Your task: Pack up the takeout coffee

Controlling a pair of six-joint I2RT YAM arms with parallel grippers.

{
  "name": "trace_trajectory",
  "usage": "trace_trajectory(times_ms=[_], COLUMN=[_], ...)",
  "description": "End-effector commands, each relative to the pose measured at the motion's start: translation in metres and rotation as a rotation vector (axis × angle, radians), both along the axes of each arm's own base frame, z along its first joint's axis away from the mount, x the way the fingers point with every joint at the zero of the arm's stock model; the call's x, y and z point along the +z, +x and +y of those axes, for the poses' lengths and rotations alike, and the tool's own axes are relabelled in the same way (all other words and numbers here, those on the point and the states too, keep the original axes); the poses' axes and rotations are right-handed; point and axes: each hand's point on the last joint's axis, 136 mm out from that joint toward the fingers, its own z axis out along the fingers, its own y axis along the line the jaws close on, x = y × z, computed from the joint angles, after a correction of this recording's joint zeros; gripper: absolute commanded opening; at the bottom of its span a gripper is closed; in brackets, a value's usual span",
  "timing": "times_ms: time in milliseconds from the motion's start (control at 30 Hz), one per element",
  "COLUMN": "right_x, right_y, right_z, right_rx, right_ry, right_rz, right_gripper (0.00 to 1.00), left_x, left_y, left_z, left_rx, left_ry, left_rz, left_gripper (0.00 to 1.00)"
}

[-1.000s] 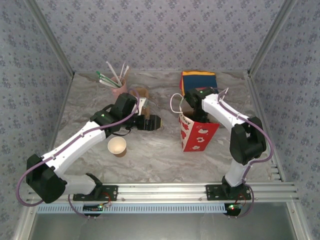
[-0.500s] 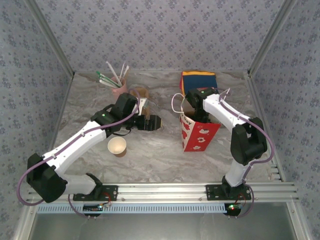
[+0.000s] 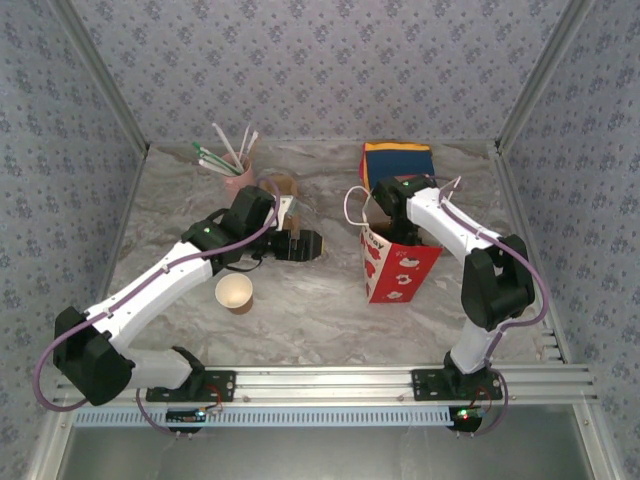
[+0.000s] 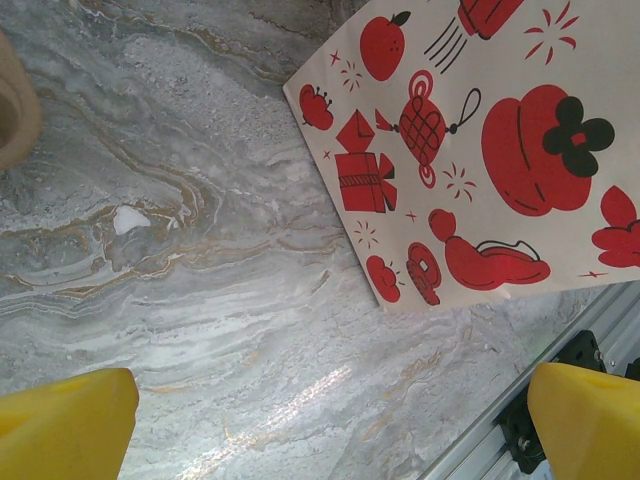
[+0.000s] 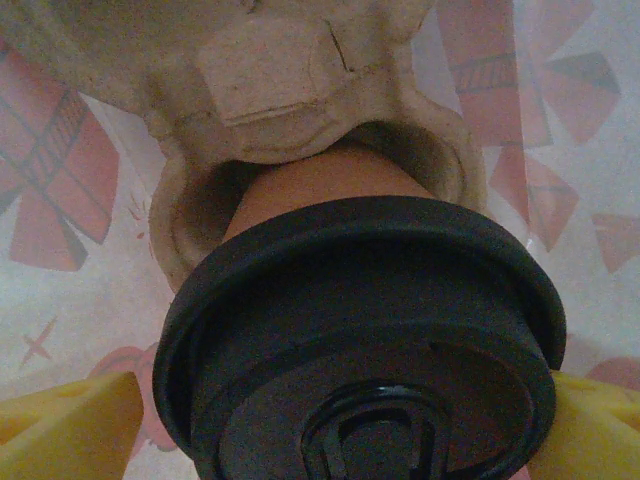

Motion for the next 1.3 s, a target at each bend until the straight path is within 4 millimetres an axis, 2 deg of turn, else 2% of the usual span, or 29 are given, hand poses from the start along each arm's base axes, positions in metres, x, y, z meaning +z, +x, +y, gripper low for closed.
trace_trajectory(times_ms=[0,1267], right_x=[0.005,0.005], right_y=[-0.008,-0.013], right_z=[-0.011,-0.022], right_rx=[-0.004,-0.025], right_ry=[-0.029,-0.049], right_rz=[0.008,0.006], right_gripper=[0.96,0.96], left_x=[0.016,0.011], left_y=[0.005,0.002], left_z=[-0.004,-0.001], left_rx=[-0.01,-0.001], left_ry=[-0.029,-0.026], left_rz=[-0.034,-0.026], left_gripper=[1.0,1.0])
